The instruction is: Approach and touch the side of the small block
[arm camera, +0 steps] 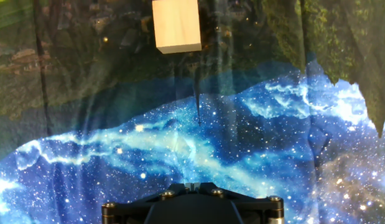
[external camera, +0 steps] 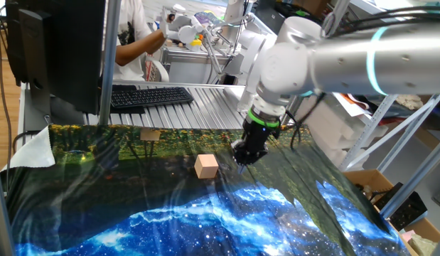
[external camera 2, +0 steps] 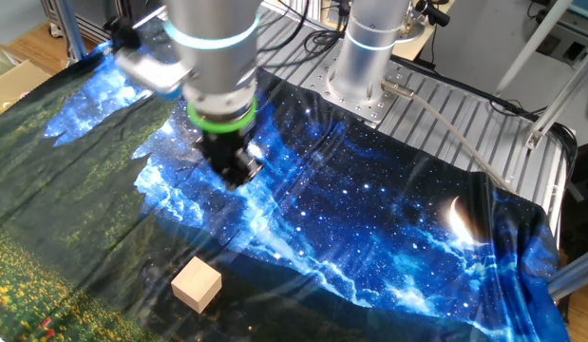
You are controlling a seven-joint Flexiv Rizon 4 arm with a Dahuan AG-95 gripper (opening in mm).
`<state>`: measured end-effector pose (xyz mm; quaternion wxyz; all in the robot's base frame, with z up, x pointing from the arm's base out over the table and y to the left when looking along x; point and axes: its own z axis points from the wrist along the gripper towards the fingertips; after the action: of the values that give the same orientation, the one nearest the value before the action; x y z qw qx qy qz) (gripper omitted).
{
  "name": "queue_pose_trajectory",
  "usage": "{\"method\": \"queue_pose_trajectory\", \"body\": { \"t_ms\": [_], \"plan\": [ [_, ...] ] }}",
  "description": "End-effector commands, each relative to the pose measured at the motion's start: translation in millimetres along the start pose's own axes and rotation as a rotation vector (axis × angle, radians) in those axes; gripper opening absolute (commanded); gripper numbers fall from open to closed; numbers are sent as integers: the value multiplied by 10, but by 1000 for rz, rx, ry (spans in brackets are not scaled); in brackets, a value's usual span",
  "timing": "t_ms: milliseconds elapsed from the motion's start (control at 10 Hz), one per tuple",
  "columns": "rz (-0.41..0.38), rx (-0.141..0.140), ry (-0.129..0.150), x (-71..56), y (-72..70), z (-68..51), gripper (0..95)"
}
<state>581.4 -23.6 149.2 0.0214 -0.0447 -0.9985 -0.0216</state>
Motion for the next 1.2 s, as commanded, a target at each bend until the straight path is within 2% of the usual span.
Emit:
{"method": "queue_pose_trajectory", "body": {
  "t_ms": [100, 400, 600, 900, 1200],
  "plan": [
    [-4, 8, -4, -207, -25, 70, 0],
    [-12, 7, -7, -441, -121, 208, 0],
    [-18, 9, -17, -604, -235, 347, 0],
    [-20, 22, -19, -741, -263, 447, 0],
    [-20, 25, -17, -817, -279, 531, 0]
  ]
}}
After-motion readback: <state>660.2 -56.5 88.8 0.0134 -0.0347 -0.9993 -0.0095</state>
